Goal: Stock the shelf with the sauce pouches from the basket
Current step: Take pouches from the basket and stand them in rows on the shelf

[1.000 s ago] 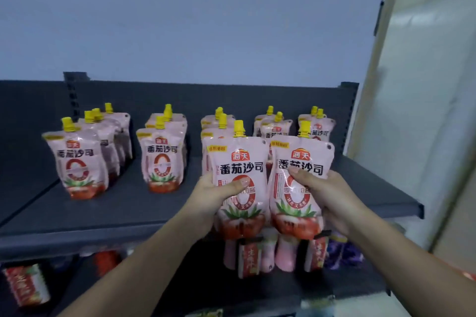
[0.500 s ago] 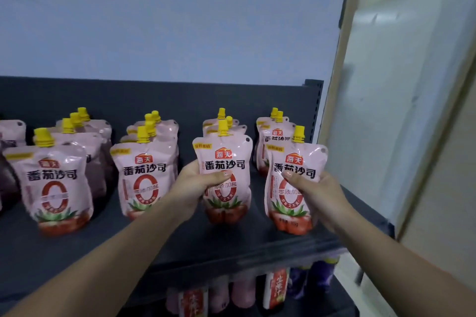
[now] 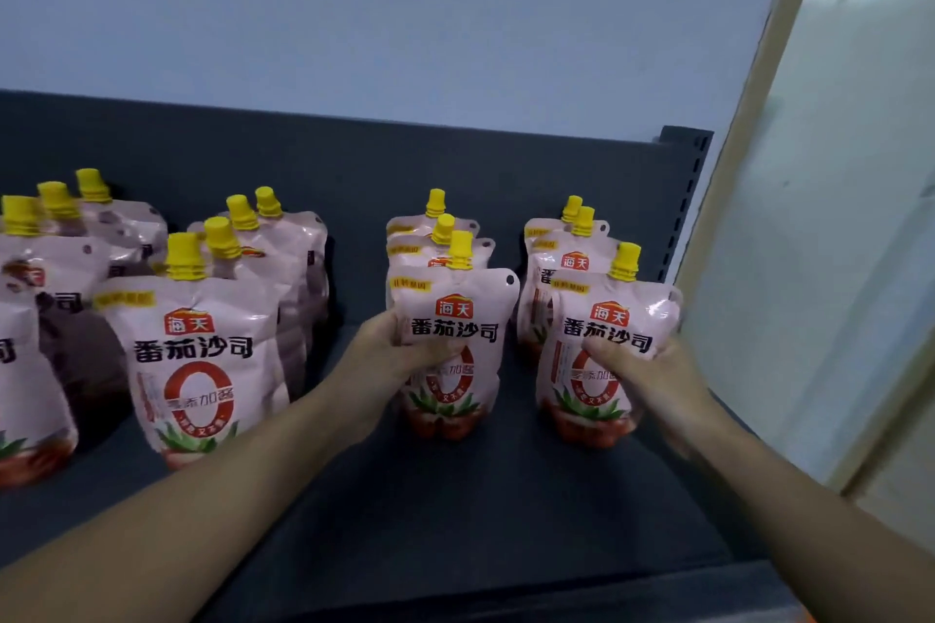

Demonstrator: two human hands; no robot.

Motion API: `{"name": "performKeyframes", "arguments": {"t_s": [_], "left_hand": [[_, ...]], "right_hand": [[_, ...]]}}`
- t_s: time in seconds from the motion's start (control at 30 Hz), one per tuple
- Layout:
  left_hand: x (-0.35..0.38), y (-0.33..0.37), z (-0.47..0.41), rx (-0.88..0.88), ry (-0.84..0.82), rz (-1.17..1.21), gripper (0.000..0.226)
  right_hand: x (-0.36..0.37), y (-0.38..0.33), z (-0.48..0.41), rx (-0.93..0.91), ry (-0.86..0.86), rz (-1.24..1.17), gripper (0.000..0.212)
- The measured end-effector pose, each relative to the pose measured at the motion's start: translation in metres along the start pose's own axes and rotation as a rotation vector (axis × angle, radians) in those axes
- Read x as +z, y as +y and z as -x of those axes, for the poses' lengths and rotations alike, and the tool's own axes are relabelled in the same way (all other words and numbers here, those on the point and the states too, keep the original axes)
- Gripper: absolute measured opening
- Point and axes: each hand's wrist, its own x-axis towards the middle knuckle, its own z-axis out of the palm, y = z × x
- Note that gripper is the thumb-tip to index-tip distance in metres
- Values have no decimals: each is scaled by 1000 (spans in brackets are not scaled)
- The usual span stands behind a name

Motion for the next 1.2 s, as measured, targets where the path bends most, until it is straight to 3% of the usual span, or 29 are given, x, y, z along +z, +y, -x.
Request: {"name": "performKeyframes", "arguments": {"t_s": [0.17, 0.23, 0.37, 0.53, 0.77, 1.2], "left_hand": [[-8, -5, 8, -56, -83, -265, 59], [-12, -10, 14, -65, -89, -320, 67], [-10, -19, 18, -10, 69, -374, 73], [0, -22, 6, 104, 181, -598, 64], [-1, -23, 2, 119, 163, -716, 69], [-5, -26, 1, 71, 189, -673, 66]], "right_hand": [[-32, 7, -10, 111, -412, 237, 38], [-42, 12, -17, 167, -485, 319, 47], [-46, 18, -39, 94, -424, 556, 47], [-42, 24, -55, 21, -377, 604, 48], [-46, 26, -64, 23, -394, 577, 40], [-41, 29, -57, -31, -288, 631, 39]]}}
